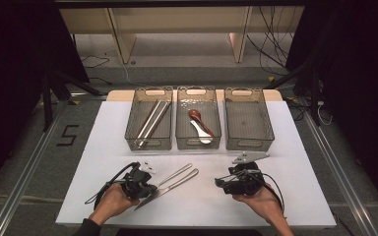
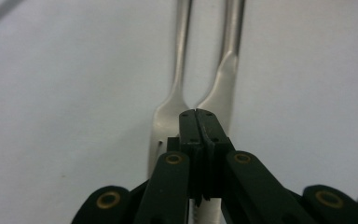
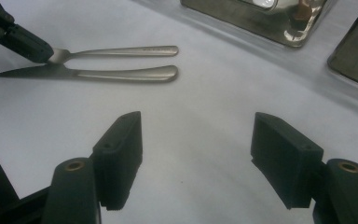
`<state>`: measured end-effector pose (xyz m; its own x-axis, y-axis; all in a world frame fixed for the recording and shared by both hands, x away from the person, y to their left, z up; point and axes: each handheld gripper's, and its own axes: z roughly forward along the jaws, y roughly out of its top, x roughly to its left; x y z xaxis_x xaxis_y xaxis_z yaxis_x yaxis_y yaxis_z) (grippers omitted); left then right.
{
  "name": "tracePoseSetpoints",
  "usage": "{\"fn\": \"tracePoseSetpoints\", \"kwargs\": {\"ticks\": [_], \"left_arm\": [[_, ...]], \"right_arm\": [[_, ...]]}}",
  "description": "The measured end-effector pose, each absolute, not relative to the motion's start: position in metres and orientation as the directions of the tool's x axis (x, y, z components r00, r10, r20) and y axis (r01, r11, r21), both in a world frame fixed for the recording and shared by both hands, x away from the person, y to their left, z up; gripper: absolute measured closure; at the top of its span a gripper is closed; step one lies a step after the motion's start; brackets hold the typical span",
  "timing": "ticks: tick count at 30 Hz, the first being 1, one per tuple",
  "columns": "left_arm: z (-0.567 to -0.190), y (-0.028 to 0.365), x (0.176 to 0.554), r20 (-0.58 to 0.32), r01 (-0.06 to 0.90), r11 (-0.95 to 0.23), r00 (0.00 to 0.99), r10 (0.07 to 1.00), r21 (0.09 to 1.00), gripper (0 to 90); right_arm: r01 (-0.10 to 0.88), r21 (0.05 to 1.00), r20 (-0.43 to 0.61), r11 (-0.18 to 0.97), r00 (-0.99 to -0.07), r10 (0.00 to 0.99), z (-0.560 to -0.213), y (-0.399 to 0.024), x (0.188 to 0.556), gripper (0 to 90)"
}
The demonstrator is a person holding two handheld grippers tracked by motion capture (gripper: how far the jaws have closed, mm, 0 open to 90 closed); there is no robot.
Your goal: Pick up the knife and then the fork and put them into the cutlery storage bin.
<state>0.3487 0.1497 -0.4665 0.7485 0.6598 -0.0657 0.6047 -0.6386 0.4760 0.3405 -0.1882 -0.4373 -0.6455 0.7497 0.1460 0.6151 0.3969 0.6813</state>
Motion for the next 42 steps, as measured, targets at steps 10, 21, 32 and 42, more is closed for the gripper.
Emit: {"fn": "tracePoseSetpoints", "kwargs": {"ticks": [10,21,32,42], "left_arm": [[-0.461,0.136,0.352,-0.075,0.578,-0.634,0.766,0.638,0.514,84.6],[-0.461,0.102,0.365,-0.086,0.552,-0.681,0.803,0.59,0.481,49.8],[-0.464,0.087,0.37,-0.056,0.535,-0.727,0.82,0.57,0.43,50.0],[-0.466,0.082,0.369,-0.019,0.522,-0.753,0.827,0.563,0.4,65.1]], "right_arm": [[0.618,0.68,0.147,0.394,-0.641,0.753,-0.436,-0.189,0.339,35.0],[0.612,0.689,0.148,0.388,-0.643,0.752,-0.435,-0.19,0.338,34.6],[0.615,0.688,0.151,0.386,-0.64,0.753,-0.435,-0.192,0.336,34.6],[0.617,0.686,0.151,0.386,-0.64,0.754,-0.436,-0.192,0.336,34.7]]}}
